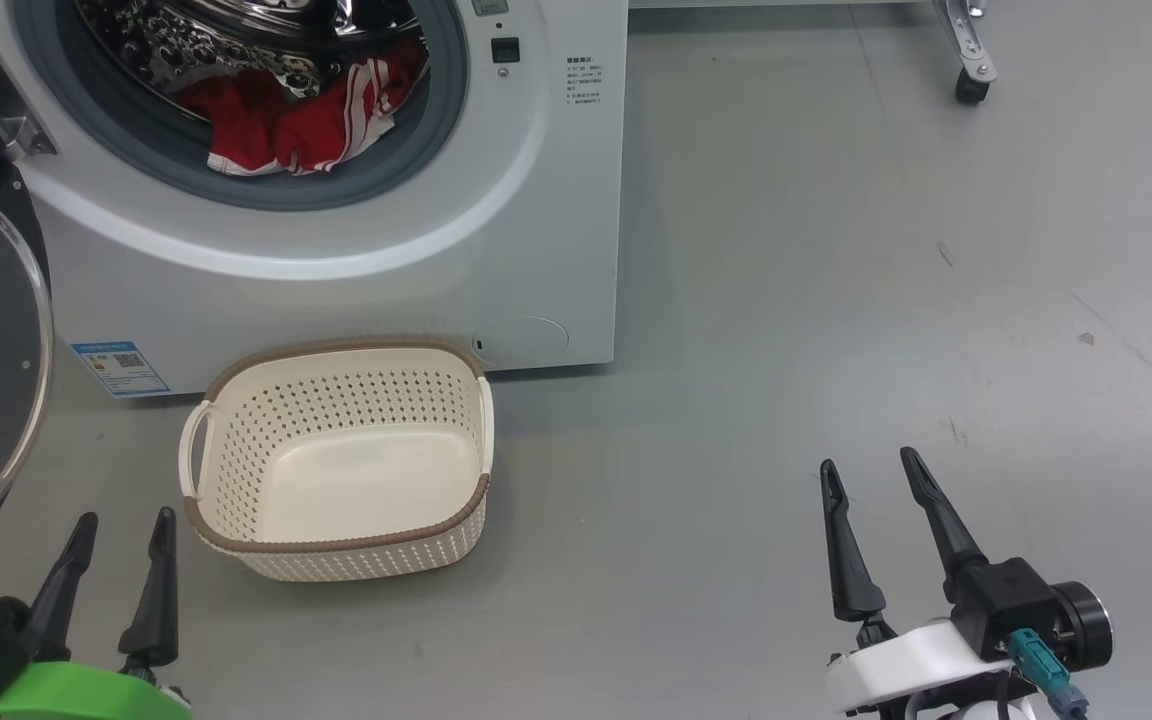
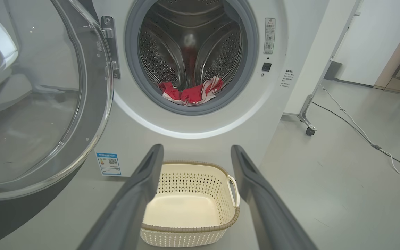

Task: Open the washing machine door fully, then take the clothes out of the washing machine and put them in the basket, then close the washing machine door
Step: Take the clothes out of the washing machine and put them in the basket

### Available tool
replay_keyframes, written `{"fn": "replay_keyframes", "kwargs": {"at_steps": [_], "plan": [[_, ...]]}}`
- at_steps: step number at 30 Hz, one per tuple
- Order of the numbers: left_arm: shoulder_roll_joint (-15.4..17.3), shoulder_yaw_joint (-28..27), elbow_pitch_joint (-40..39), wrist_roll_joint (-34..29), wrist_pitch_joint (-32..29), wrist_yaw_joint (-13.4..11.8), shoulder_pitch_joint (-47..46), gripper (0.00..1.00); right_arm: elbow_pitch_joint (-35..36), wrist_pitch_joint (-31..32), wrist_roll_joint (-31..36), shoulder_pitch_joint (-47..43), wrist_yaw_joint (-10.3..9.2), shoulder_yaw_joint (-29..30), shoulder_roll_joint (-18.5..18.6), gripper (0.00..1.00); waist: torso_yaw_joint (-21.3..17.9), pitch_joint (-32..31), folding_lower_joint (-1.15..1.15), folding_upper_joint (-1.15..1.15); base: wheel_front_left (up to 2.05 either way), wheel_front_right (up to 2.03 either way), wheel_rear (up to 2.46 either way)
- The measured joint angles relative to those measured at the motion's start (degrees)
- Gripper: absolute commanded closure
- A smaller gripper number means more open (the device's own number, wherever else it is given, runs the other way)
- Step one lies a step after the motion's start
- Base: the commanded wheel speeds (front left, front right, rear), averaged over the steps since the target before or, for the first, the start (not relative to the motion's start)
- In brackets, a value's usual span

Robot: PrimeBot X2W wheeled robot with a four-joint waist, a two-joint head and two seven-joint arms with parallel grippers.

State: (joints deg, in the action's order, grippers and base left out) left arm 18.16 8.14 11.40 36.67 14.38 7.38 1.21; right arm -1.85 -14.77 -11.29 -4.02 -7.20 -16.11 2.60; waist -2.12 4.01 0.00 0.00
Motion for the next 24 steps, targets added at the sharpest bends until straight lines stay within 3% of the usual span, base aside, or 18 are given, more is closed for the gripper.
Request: {"fn": "replay_keyframes", "kwargs": {"at_steps": [24], "plan": [[-0.29,0.88,-1.56,0.82,0.00,-0.01,0.40,0.00,-0.11,0.00,-0.04,0.00,-0.01,-0.64,0.00,0.00,0.00,0.21,0.00,0.00,0.01,-0.01,0.00]]}}
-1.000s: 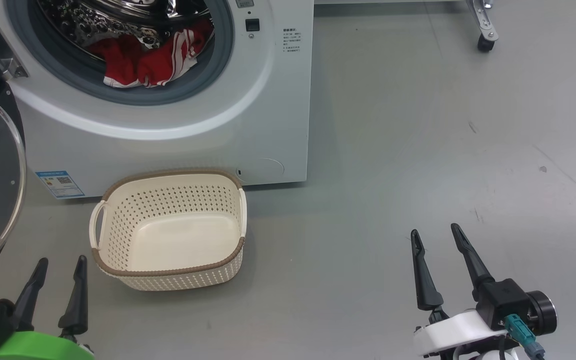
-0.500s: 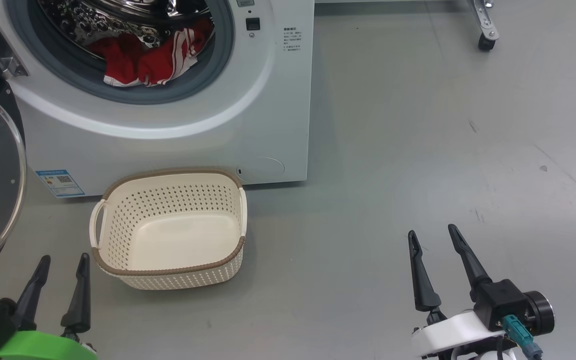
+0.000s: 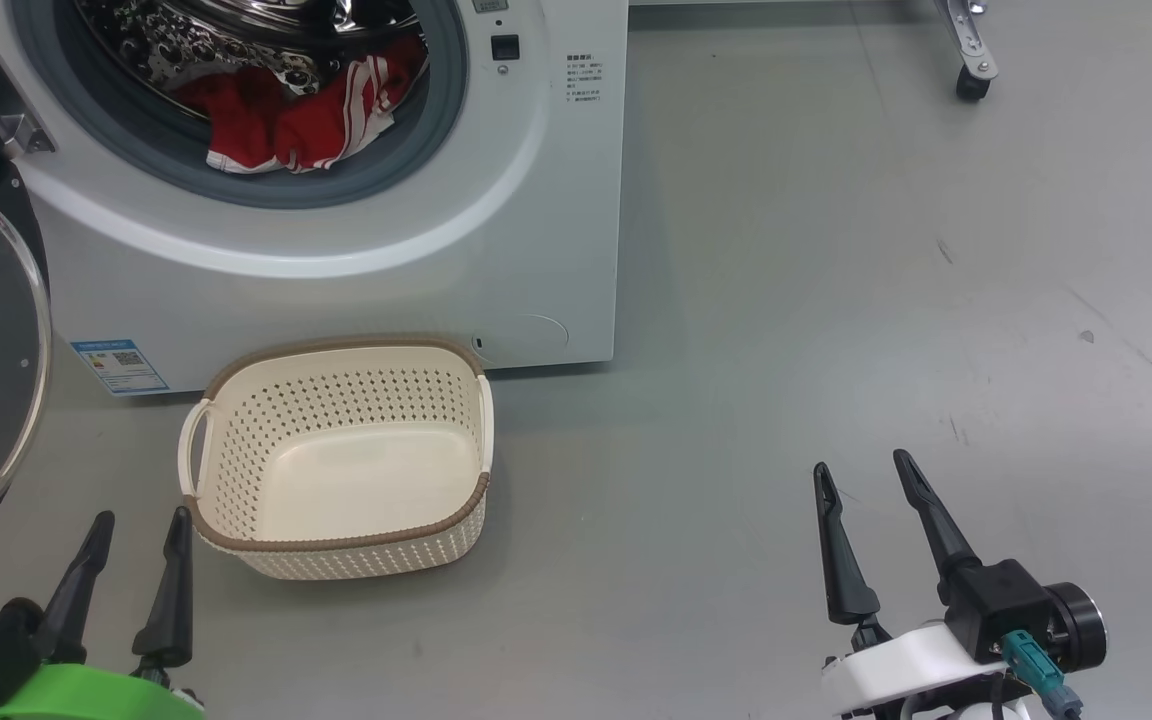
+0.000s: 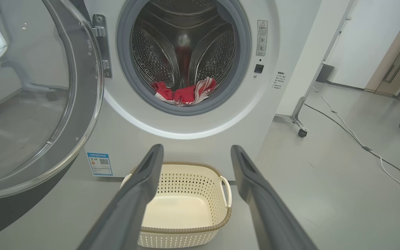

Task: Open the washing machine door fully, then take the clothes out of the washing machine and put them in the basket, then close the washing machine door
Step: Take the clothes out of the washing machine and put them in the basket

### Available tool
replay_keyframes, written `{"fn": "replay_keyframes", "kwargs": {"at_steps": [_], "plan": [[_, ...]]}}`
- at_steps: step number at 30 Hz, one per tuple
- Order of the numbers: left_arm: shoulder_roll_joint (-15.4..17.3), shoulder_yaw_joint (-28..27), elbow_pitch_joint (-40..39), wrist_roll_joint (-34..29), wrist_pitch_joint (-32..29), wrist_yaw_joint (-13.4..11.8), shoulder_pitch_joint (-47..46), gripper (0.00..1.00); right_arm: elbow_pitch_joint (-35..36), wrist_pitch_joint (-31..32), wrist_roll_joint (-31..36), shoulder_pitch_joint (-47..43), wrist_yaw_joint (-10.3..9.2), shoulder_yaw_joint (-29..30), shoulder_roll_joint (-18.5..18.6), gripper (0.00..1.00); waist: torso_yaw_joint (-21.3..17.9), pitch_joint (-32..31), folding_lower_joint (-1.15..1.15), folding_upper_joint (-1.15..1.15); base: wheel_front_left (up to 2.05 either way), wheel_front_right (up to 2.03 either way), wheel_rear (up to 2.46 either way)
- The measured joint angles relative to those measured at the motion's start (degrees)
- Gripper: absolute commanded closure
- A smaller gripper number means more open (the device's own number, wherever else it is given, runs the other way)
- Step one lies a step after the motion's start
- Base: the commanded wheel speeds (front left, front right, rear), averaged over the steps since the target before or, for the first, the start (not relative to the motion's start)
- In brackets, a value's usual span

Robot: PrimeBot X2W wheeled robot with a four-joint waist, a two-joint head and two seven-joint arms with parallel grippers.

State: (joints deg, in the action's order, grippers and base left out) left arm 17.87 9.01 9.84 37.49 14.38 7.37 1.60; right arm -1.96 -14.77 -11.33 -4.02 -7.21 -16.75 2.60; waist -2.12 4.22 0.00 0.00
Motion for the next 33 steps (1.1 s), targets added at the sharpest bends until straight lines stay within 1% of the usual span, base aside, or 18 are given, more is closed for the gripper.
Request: {"fn": "replay_keyframes", "kwargs": {"at_steps": [8,17,33], "plan": [[0.03,0.65,-1.52,0.76,0.01,0.00,0.20,0.00,-0.20,0.00,0.00,0.01,0.00,0.00,0.00,0.00,0.04,-0.07,0.00,0.00,0.30,-0.30,0.00],[0.21,0.59,-1.75,1.18,0.02,0.00,0.24,0.00,-0.31,0.00,0.00,0.01,0.00,0.00,0.00,0.00,0.27,-0.16,0.00,0.00,0.65,-0.65,0.00],[0.92,1.12,-2.25,1.31,0.05,0.01,0.88,0.00,-0.87,0.00,-0.04,0.00,0.00,-0.19,0.00,0.00,0.56,-0.46,0.00,0.00,1.13,-1.13,0.00]]}}
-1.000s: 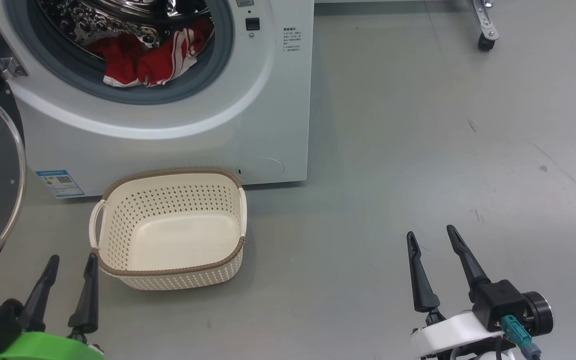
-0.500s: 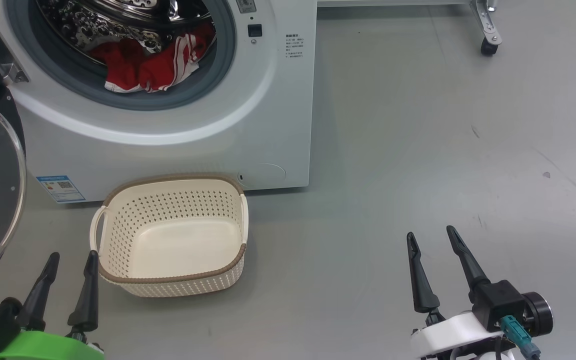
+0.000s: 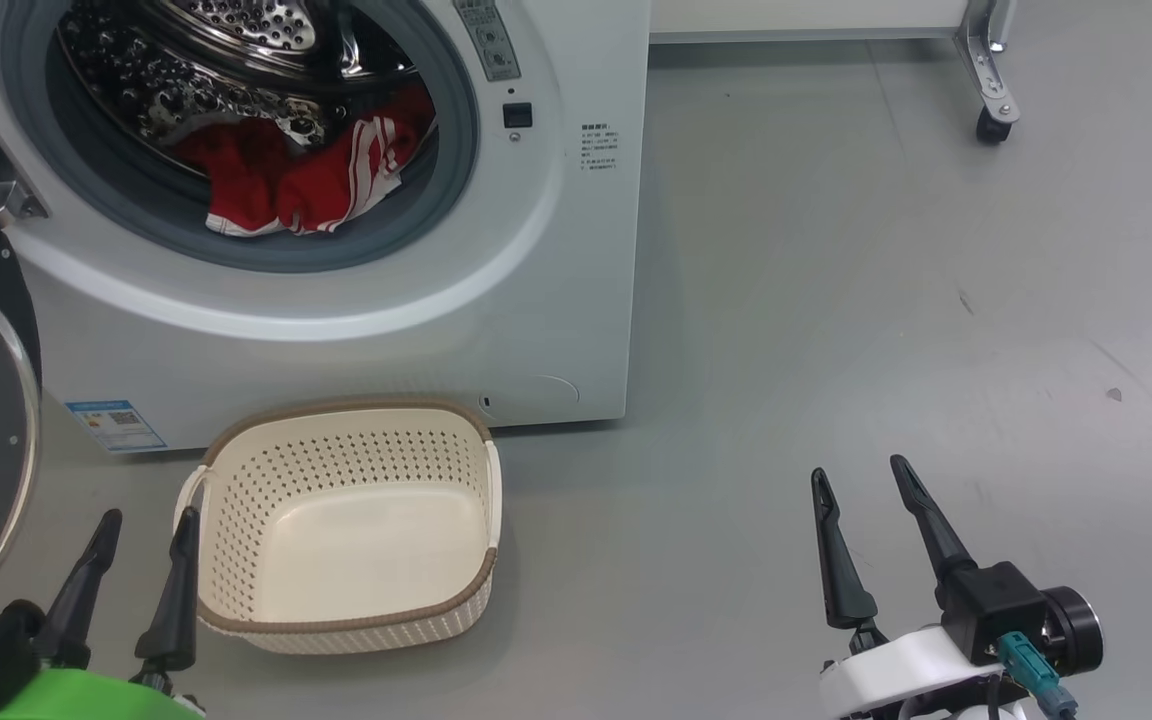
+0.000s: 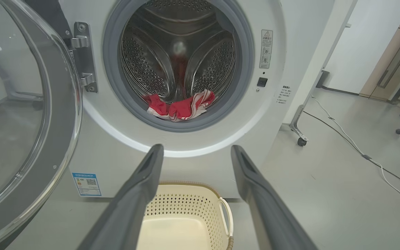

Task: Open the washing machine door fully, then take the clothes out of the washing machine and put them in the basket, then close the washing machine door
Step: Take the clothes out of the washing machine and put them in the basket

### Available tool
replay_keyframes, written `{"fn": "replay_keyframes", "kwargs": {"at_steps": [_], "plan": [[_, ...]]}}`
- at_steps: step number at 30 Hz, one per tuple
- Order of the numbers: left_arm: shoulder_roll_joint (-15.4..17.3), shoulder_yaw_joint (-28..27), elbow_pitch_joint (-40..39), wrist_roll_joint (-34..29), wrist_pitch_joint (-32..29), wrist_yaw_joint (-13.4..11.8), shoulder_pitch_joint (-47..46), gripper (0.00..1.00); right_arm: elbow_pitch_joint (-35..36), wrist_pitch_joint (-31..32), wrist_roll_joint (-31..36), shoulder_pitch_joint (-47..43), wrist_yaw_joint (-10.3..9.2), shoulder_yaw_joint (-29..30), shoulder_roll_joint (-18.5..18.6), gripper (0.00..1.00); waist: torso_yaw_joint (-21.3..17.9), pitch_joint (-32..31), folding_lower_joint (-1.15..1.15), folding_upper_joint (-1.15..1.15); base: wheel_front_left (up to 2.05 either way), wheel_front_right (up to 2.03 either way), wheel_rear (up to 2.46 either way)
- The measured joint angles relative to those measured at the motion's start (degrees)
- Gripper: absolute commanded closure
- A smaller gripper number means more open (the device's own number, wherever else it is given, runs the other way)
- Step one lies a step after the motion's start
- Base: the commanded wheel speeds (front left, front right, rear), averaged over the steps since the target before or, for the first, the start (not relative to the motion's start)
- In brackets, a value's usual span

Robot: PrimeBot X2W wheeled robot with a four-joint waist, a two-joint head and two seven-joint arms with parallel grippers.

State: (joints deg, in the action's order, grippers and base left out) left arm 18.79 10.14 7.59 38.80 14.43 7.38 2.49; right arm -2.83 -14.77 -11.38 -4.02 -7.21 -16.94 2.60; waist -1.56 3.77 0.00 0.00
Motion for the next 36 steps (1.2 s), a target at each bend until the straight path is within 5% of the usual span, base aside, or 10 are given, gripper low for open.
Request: {"fn": "replay_keyframes", "kwargs": {"at_steps": [36], "plan": [[-0.16,-1.04,-0.01,-4.36,0.01,0.00,0.03,0.00,0.02,0.00,-0.11,0.01,0.00,-0.05,0.00,0.00,0.12,0.50,0.00,0.00,0.77,-0.77,0.00]]}}
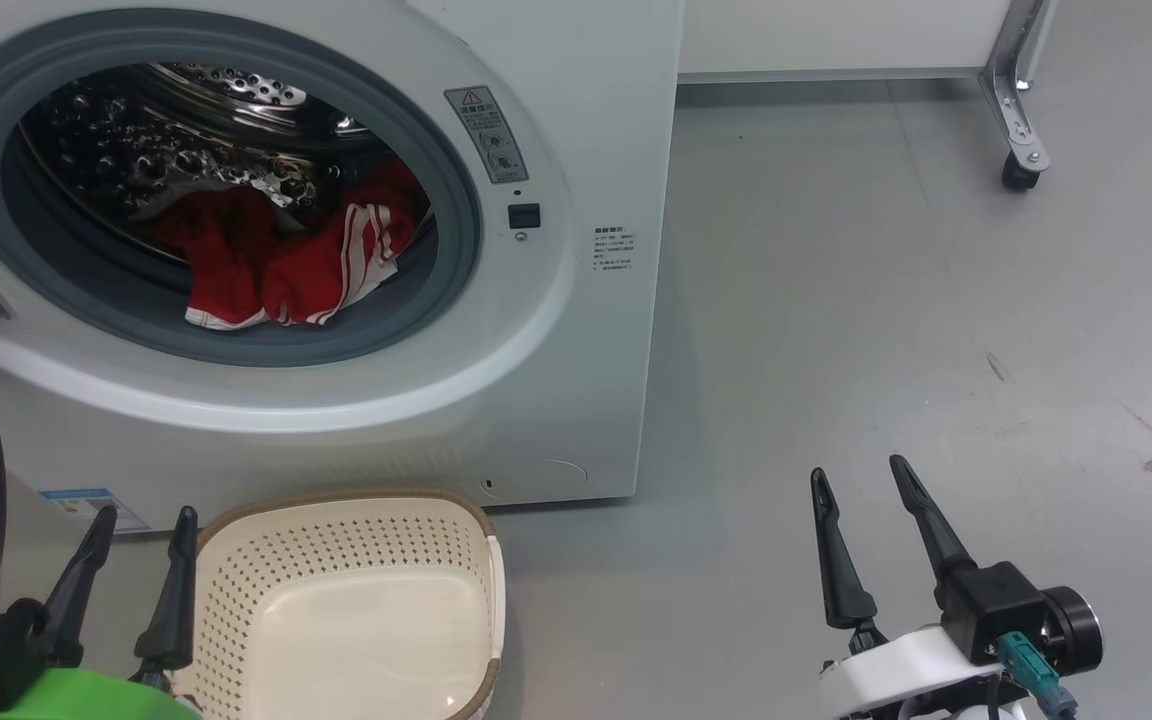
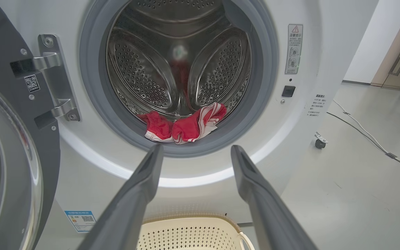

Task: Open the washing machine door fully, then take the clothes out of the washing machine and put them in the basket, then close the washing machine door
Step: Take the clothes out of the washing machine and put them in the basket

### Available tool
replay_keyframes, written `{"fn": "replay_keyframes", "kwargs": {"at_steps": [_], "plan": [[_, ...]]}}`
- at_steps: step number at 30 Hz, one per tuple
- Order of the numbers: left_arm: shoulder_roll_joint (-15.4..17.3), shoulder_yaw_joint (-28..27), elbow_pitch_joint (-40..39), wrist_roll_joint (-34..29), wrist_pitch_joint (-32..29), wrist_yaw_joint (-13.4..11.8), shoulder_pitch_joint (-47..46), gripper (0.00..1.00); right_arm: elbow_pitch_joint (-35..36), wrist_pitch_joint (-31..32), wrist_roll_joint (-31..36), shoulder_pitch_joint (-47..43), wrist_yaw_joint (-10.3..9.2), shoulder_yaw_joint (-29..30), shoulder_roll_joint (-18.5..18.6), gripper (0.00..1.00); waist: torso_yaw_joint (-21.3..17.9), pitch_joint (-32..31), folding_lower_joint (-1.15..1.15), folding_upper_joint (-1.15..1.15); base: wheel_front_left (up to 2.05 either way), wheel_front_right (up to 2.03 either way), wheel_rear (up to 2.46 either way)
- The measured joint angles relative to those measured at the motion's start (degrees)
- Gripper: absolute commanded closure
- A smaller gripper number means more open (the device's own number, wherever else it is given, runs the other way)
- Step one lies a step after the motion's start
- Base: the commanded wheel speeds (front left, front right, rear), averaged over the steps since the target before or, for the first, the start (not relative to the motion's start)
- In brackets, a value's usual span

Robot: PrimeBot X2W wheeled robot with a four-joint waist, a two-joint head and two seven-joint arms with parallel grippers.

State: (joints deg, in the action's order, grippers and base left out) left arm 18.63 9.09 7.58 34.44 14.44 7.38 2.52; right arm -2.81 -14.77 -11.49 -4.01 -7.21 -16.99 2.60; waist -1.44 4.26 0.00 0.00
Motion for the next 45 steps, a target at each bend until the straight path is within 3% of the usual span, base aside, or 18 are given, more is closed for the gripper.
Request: {"fn": "replay_keyframes", "kwargs": {"at_steps": [45], "plan": [[-0.92,-3.08,-0.79,-1.79,0.00,0.00,0.01,0.00,1.08,0.00,-0.04,0.01,0.00,-0.68,0.00,0.00,-0.14,1.79,0.00,0.00,0.00,0.00,0.00]]}}
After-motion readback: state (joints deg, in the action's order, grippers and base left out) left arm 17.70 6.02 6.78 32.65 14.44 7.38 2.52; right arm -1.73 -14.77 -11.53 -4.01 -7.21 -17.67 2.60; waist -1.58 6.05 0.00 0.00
